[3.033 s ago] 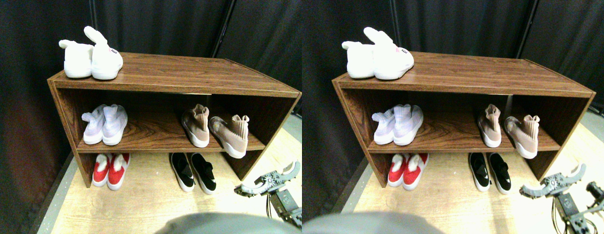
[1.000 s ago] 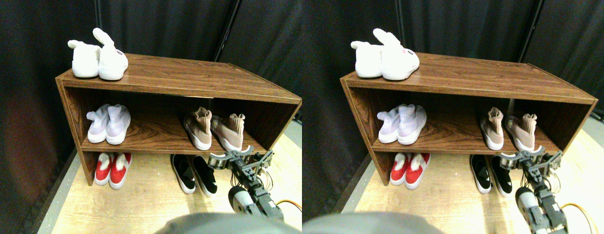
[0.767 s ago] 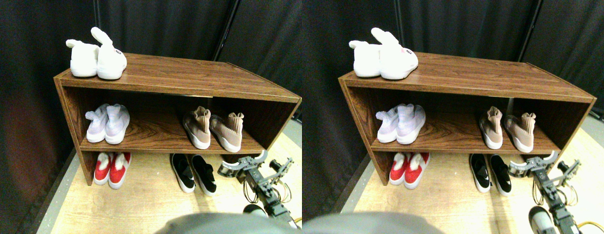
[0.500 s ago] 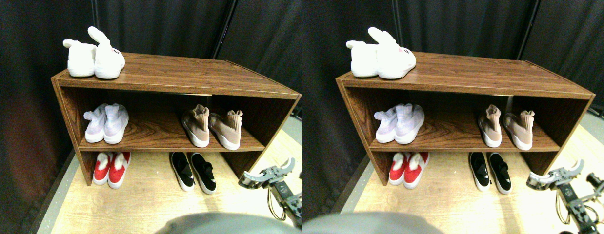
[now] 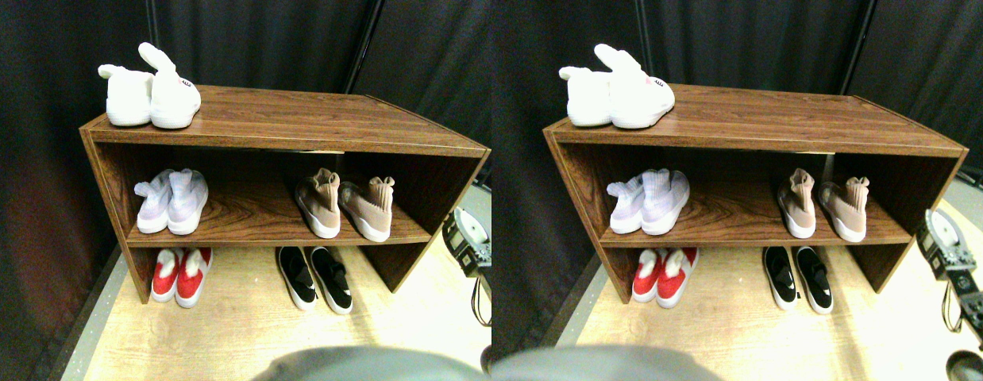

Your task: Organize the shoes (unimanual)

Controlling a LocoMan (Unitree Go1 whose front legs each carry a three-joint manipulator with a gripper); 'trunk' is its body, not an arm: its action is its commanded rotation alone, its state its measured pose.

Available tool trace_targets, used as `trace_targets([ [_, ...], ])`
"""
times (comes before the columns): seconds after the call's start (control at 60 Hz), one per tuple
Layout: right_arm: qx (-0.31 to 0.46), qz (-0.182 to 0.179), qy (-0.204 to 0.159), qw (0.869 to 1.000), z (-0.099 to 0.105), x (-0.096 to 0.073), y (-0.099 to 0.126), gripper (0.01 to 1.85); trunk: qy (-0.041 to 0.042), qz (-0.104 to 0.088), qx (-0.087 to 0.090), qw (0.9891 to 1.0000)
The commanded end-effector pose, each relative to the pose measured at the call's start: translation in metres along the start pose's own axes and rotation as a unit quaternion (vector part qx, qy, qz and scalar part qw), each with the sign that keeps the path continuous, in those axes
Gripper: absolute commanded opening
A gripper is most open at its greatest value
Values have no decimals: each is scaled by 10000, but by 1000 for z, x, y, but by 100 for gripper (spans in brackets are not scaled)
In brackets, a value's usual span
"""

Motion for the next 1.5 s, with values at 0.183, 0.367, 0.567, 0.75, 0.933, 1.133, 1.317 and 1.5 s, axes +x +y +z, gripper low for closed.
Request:
trace_targets([
  [0.183, 40, -18, -11, 10000, 5, 38, -2, 6, -28, -1, -57, 10000],
  [0.367, 140, -177, 167, 9996, -8, 61, -17, 6, -22, 49, -76, 10000],
  [0.567, 16, -578, 117, 9983, -23, 77, -33, 6, -15, 84, -97, 9999],
  [0.75, 73, -763, 169, 9969, -38, 85, -39, 6, -7, 150, -136, 9998],
  [0.933, -52, -852, 167, 9962, -41, 94, -47, 6, 12, 195, -146, 9997],
  [1.133, -125, -1033, 271, 9942, -42, 94, -51, 6, 27, 178, -145, 9997],
  [1.317, 87, -1082, 480, 9929, -53, 88, -51, 6, 50, 188, -167, 9997],
  [1.5, 27, -1082, 595, 9923, -66, 79, -48, 6, 58, 210, -192, 9996],
])
